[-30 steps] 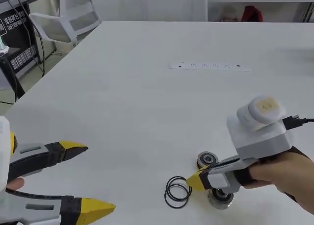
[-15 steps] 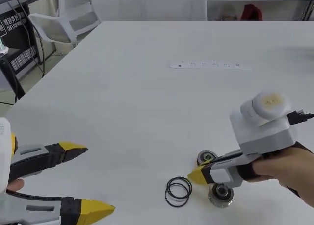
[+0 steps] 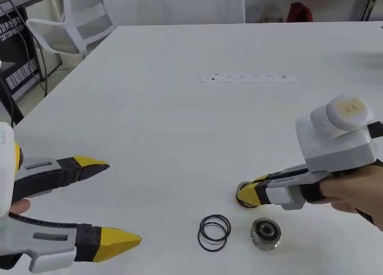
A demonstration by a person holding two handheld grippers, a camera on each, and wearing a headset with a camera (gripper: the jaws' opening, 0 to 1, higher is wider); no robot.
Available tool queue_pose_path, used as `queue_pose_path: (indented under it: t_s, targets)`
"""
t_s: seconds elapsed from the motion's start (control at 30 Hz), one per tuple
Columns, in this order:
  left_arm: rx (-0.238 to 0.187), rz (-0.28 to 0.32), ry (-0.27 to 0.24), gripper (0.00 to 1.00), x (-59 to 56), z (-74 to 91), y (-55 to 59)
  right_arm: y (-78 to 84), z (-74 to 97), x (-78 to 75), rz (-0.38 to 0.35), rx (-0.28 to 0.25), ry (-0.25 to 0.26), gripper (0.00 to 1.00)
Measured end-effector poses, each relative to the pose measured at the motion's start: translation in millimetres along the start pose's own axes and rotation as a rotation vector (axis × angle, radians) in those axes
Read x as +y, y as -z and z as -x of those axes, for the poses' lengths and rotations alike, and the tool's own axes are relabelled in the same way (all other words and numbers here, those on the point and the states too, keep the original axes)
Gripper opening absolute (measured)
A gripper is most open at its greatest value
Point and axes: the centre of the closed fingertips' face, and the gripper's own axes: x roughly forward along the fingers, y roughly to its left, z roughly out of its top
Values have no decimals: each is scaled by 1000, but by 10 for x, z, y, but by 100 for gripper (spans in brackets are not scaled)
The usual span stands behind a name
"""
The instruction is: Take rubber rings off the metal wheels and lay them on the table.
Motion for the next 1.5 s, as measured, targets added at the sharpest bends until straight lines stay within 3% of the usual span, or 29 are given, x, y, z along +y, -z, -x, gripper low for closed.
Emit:
queue_pose_path:
  t_s: [0.17,0.3,0.4,0.5,0.7,0.93,1.23,1.33,1.43,1.5]
  targets:
    - [-30,-36,14,73,52,-79,-202,-35,76,-79,4,-25,26,11]
    - [-41,-90,18,72,95,-159,-384,-30,120,-165,12,-39,51,21]
    - [-66,-130,35,71,118,-252,-579,34,146,-275,11,-25,76,21]
    - [-75,-181,54,69,129,-375,-748,85,163,-329,4,-15,85,21]
    - [-80,-234,98,66,127,-648,-979,158,166,-360,10,7,83,23]
    - [-121,-253,187,60,0,-1029,-1202,260,123,-362,52,50,80,24]
    - [-120,-259,255,52,-117,-1436,-1223,311,61,-393,115,78,80,21]
    - [-110,-250,262,50,-151,-1555,-1140,322,48,-385,138,90,82,21]
    - [-122,-209,310,48,-281,-1606,-1029,319,46,-385,149,90,85,21]
    - [-134,-189,310,47,-311,-1648,-946,320,44,-387,147,88,81,21]
